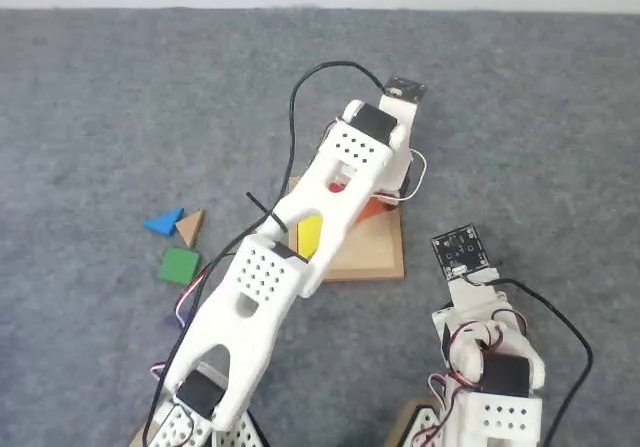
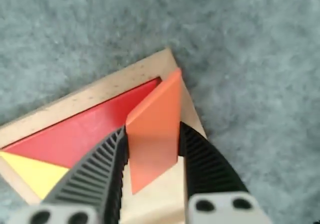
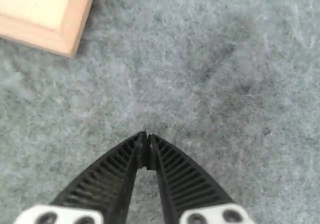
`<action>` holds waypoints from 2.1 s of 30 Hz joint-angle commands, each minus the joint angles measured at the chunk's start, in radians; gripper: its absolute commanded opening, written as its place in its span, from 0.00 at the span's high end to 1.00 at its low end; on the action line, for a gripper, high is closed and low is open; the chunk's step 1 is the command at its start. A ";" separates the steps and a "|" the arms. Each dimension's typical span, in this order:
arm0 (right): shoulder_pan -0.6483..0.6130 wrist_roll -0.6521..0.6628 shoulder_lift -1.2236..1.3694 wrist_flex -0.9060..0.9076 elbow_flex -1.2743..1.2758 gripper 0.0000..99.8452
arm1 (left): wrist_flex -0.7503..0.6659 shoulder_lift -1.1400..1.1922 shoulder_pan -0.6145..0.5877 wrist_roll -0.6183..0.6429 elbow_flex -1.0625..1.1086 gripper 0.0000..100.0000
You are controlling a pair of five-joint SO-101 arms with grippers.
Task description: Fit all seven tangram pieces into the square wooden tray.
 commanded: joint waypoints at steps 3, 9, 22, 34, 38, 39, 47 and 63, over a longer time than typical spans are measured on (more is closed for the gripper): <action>-0.004 0.008 -0.016 0.001 0.017 0.99 | 0.040 -0.017 0.011 0.009 -0.018 0.91; -0.004 0.008 -0.016 0.001 0.017 0.99 | 0.040 -0.052 0.029 0.009 0.031 0.91; -0.002 0.008 -0.016 0.001 0.017 0.99 | 0.005 -0.213 -0.003 -0.055 0.213 0.85; -0.004 0.008 -0.016 0.001 0.017 0.99 | 0.015 -0.233 -0.011 -0.089 0.107 0.83; -0.004 0.008 -0.016 0.001 0.017 0.99 | 0.040 -0.299 0.018 -0.183 0.122 0.84; -0.004 0.008 -0.016 0.001 0.017 0.99 | 0.038 -0.338 0.032 -0.203 0.140 0.85; -0.004 0.008 -0.016 0.001 0.017 0.99 | -0.106 -0.712 0.063 -0.247 0.515 0.87; -0.004 0.008 -0.016 0.001 0.017 0.99 | -0.884 -1.234 -0.069 -0.348 1.712 0.88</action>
